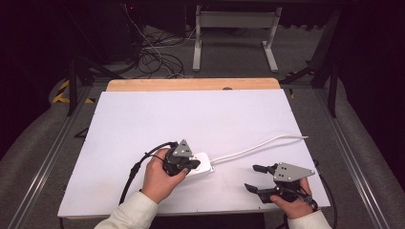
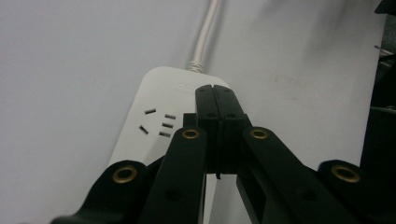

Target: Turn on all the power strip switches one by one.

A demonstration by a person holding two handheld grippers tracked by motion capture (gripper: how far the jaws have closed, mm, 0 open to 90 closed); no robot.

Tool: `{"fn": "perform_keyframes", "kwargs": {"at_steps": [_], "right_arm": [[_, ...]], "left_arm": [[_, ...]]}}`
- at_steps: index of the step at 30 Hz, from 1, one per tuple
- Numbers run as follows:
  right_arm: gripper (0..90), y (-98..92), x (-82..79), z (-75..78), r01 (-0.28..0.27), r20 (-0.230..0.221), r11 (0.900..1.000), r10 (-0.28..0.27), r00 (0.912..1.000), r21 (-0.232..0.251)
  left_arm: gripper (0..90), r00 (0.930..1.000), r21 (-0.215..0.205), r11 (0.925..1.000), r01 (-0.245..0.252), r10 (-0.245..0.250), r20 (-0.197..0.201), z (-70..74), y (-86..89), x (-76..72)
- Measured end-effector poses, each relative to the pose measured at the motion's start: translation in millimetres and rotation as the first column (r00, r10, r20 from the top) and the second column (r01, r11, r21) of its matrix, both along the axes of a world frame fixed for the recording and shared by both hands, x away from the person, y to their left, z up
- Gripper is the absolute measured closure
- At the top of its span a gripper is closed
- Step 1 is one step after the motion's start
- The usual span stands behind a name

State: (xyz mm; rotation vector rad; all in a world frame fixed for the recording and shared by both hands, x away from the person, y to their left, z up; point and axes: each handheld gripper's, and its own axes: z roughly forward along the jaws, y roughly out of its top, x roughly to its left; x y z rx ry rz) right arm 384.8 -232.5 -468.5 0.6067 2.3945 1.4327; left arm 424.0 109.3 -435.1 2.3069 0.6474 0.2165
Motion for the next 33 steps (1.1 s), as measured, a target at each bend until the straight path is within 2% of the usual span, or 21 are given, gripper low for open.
{"fn": "perform_keyframes", "kwargs": {"at_steps": [5,21,33], "right_arm": [[30.9,-0.3,0.0,0.0,-0.001,0.000,1.000,0.001,1.0000,0.000],[30.8,-0.1,0.1,-0.1,0.001,-0.003,1.000,-0.001,1.0000,0.002],[30.8,-0.4,0.0,0.0,0.000,-0.002,1.000,0.000,1.0000,0.002]], "left_arm": [[89.8,1.0000,0.020,0.9998,0.004,-0.003,-0.009,-5.2,-4.4,3.5],[89.8,0.9999,0.029,0.9995,-0.010,0.010,0.000,-10.4,-2.8,6.9],[89.9,0.9999,0.067,0.9978,-0.006,0.007,-0.008,-15.3,-5.1,8.1]]}}
